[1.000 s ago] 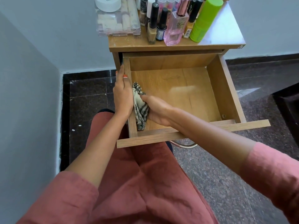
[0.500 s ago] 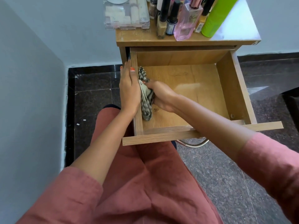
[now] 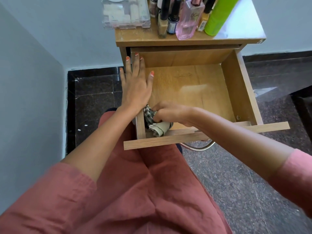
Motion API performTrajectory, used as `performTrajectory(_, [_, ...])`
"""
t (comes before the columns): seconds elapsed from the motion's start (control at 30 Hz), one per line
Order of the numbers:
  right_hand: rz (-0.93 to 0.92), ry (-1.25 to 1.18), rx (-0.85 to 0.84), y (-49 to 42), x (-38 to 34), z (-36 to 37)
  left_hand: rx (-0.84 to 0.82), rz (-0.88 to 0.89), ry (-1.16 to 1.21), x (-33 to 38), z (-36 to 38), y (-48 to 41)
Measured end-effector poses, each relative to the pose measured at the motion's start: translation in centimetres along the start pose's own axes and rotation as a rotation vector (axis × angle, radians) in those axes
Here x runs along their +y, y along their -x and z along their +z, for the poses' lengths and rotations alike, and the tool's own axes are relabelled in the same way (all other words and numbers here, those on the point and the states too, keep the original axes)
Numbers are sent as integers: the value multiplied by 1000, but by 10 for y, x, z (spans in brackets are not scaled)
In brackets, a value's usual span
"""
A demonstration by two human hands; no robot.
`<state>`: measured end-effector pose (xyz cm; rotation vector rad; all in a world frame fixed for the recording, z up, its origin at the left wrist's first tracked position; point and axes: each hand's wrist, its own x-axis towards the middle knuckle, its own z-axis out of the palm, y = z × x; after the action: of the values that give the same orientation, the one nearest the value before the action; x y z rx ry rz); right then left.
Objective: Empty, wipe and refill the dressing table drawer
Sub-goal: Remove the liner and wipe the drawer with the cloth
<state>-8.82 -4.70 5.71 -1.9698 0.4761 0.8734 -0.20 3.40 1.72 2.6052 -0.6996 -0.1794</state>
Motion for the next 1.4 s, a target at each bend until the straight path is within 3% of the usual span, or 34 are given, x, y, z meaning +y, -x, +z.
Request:
performTrajectory(0.33, [-116,373,-185,-1,-2,-9,10,1,-5,0,0,0])
performTrajectory(0.67, [-589,523,-101,21,25,-10,22,-2,68,0,2,0])
performTrajectory(0.93, [-553,554,-185,13,28,-15,26,-3,61,-1,0,2])
performTrajectory(1.2, [-202,579,-243,28,62,-71,25,-8,87,0,1,2])
performTrajectory(1.4, [-286,472,-246,15,55,-58,37,-22,86,1,1,3])
